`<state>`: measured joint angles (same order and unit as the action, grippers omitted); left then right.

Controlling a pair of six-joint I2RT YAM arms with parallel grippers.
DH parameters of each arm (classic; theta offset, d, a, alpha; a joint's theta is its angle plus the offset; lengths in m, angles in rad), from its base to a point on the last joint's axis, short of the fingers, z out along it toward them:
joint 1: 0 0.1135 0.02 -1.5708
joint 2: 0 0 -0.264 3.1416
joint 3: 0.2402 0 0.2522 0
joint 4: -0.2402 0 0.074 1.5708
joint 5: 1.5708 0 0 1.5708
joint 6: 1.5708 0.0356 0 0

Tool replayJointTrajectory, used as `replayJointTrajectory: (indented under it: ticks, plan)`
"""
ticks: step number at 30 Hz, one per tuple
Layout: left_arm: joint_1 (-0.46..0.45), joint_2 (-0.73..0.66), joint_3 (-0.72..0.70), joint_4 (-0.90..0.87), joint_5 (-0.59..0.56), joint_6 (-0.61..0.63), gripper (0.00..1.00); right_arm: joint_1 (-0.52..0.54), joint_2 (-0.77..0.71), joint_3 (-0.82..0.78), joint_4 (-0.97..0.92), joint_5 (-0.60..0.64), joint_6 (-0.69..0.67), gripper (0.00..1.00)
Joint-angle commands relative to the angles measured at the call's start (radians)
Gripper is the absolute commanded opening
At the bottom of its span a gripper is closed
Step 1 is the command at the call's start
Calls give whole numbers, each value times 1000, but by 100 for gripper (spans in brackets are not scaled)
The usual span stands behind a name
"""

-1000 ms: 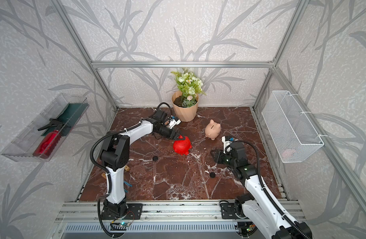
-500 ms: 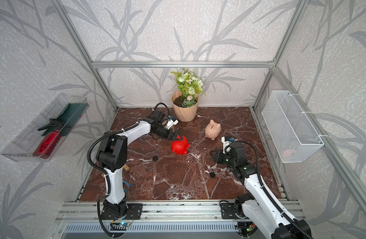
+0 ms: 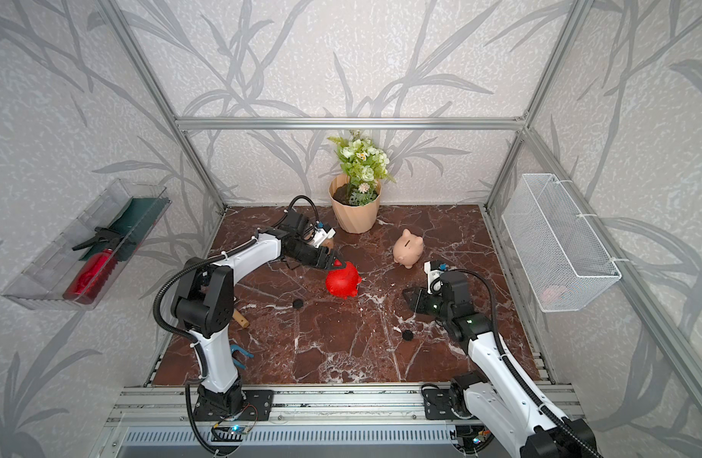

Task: Close piggy banks
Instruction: Turn over the piggy bank at the center of the board.

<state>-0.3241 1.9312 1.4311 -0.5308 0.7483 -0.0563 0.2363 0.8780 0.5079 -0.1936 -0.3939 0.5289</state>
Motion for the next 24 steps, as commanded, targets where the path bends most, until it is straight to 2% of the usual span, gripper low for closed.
replayJointTrajectory:
  ticks: [1, 12, 18, 24]
  plan:
    - [7, -40, -10, -27, -32, -9, 99, -3, 13, 43, -31, -7, 19, 37]
    - [8, -102, -91, -19, -95, -43, 99, 26, 76, 116, -84, -46, 69, 36]
    - [10, -97, -106, -8, -66, -67, 99, 194, 114, 208, -106, 41, 76, 36]
    - [27, -189, -159, 44, -77, -124, 98, 371, 182, 297, -145, 145, 72, 36]
